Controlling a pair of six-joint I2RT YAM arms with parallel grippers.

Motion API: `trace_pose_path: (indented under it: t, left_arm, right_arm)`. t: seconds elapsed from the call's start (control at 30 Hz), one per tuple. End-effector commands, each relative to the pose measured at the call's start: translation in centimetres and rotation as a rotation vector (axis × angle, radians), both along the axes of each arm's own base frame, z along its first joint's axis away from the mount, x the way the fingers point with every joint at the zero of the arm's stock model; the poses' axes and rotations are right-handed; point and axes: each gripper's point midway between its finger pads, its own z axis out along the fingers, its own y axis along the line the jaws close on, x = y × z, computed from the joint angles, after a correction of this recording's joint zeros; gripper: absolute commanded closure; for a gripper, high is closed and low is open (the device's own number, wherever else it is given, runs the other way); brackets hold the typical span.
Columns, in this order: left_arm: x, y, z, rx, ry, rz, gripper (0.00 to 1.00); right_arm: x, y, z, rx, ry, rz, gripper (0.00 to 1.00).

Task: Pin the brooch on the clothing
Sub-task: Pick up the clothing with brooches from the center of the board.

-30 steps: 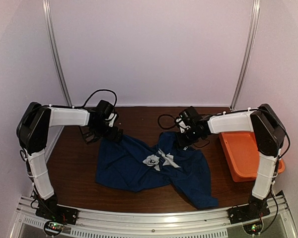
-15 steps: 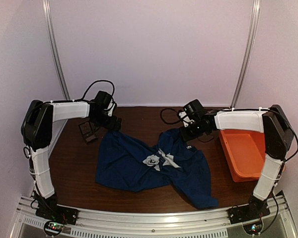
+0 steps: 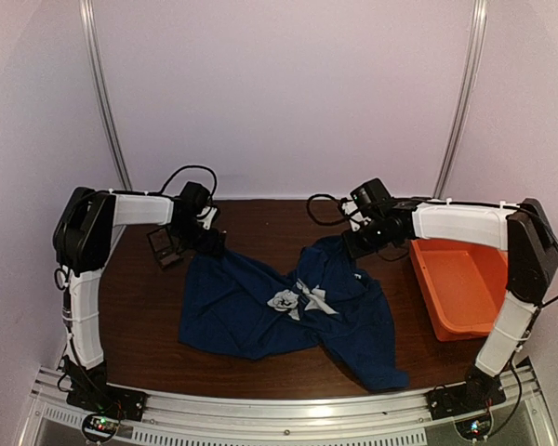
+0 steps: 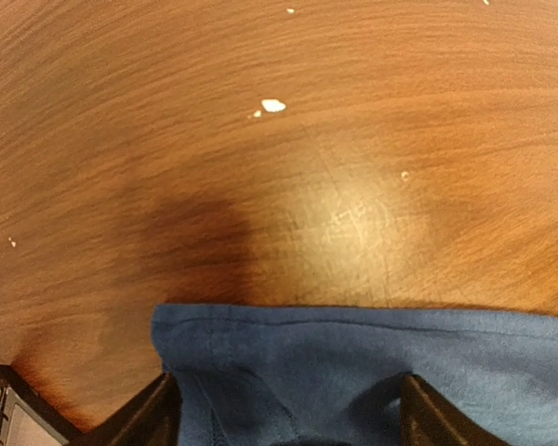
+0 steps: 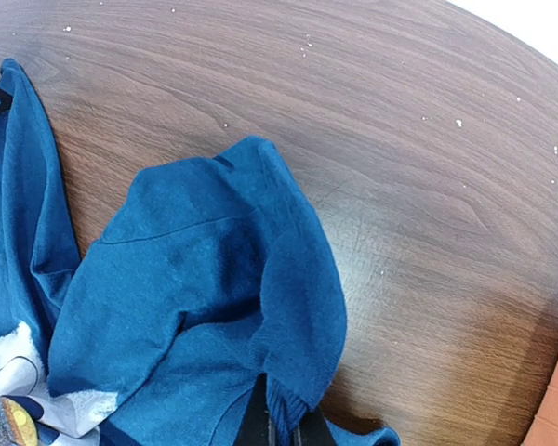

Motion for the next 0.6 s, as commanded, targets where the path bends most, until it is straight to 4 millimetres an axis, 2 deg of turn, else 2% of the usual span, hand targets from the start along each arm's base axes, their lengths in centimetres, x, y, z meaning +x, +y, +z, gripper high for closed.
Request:
trace_pose_path:
  t: [0.0,0.13,0.27,0.33,0.4,0.57]
  left_arm:
    - [0.8,-0.6,-0.3,-0.026,-0.003,-0.034,0.23]
    - [0.6,-0.6,-0.9,-0.023,0.012,-0.038,0.39]
    - [0.6,-0.6,-1.0,-0.028,0.015,-0.032,0.76]
    - [0.8,-0.7,-0.7,-0.034,0.011,-0.028,1.00]
    - [0.9,-0.7,-0.1,-0.038,0.004,-0.020,1.00]
    - [1.4,-0.4,5.2,-0.077,-0.111,0.018,1.00]
  right_arm:
    - [0.0,-1.0,1.3,-0.015,-0.027,-0.013,1.00]
    - [0.1,-1.4,1.7,-0.026,-0.040,-0.027,1.00]
    - [0.2,-1.8,1.6,-0.034,-0.040,-0.034,1.00]
    - [0.3,-2.2,1.6,-0.039,-0.038,-0.040,1.00]
    - [0.2,-2.5,1.6,-0.043,-0.039,-0.044,1.00]
    - [0.4,-4.8,2.2,-0.101,-0.077,-0.107,1.00]
